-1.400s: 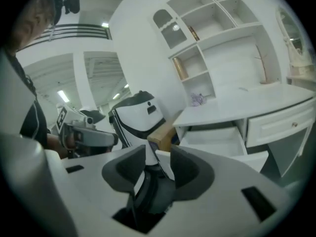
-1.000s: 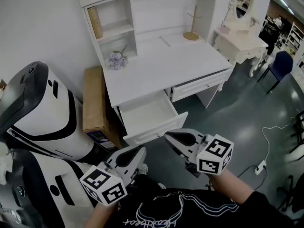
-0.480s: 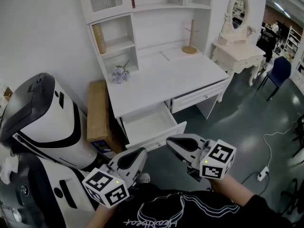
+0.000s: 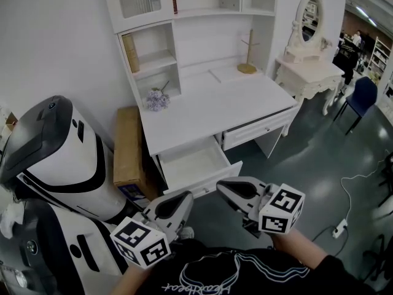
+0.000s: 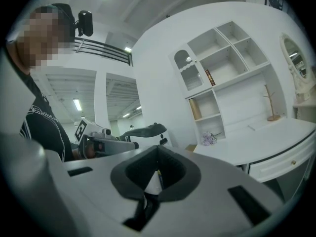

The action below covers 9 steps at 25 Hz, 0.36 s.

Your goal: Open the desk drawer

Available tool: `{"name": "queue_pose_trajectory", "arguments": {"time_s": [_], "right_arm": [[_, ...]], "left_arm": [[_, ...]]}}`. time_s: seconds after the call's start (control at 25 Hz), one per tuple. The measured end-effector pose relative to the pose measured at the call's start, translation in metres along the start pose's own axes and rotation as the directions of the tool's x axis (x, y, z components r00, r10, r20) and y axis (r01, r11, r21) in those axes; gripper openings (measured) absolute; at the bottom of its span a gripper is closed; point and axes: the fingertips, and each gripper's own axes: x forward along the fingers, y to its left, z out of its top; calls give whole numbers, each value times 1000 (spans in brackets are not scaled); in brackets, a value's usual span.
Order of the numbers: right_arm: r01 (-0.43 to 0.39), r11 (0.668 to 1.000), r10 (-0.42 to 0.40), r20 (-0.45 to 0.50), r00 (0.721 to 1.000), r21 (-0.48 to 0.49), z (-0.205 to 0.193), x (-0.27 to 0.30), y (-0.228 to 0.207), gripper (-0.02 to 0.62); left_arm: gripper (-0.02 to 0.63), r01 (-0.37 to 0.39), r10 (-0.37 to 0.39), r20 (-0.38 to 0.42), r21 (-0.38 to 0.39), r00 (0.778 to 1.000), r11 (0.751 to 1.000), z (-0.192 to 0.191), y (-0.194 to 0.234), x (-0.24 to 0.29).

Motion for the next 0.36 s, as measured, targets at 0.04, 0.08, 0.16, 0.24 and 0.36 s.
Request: {"name": "queue_pose_trajectory", "arguments": {"time_s": [0.04,0.08,0.16,0.24,0.36], "right_arm": [[0,1000,0,-1,1000,1,0,0,-1,6],[1,1000,-1,-2,1000,2,-1,0,-2,6],[3,1000,-3,-4,1000,7,-2,0,-4,6],[3,1000,-3,-5,1000,13,-3,0,-5,6],[0,1000,0,-6,1000,18,-2,0,-7,6]], "left_arm": [[5,1,-1,1,1,1000,1000,0,0,1],[5,2,-2,1,2,1000,1000,0,0,2],[5,2,-2,-3,0,1000,1000,0,1,3],[5,2,-2,-4,1,1000,1000,0,1,5],[5,4,-4,-5,-1,1000,1000,0,1,8]]}}
